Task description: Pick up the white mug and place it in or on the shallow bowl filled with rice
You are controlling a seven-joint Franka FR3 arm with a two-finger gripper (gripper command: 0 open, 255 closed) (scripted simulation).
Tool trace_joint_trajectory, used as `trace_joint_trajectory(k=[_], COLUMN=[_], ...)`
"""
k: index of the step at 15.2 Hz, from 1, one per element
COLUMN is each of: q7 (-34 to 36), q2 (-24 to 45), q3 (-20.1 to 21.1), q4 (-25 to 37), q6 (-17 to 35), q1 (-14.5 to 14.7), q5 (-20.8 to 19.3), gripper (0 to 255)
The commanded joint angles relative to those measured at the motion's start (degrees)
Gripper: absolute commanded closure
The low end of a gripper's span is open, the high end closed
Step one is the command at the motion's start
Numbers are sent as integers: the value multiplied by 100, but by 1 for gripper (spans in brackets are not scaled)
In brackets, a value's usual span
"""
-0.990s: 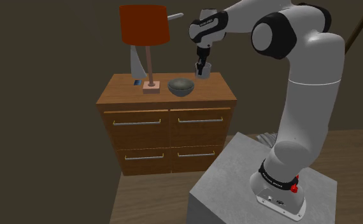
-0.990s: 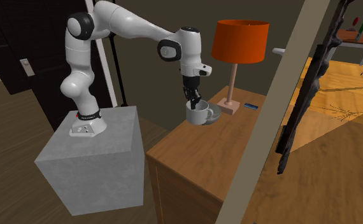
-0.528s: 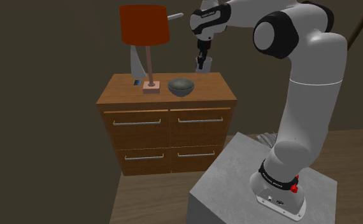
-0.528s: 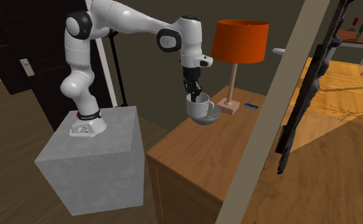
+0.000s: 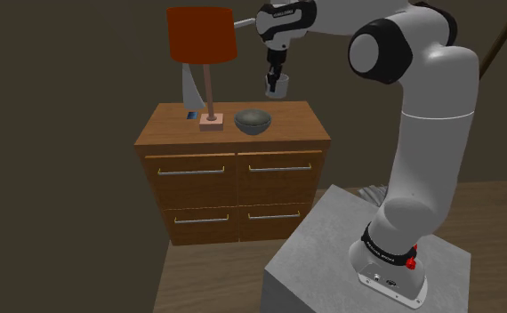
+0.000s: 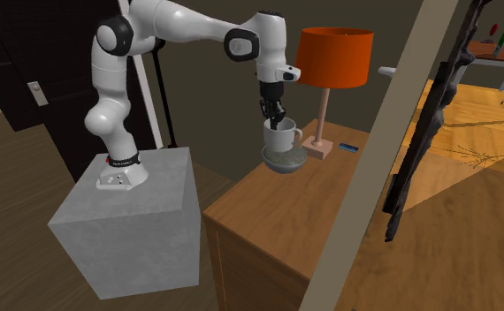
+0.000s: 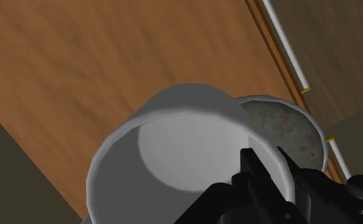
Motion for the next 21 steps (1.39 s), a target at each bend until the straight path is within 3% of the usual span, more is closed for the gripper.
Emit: trace_joint_trajectory(k=[1,7,21], q7=[233,863,821], q2=[150,815,848], q3=[83,309,327], q4=[254,1331,292], q6=[-102,-522,541], q1=[125,423,508], q5=[13,101,139], gripper=[255,255,255])
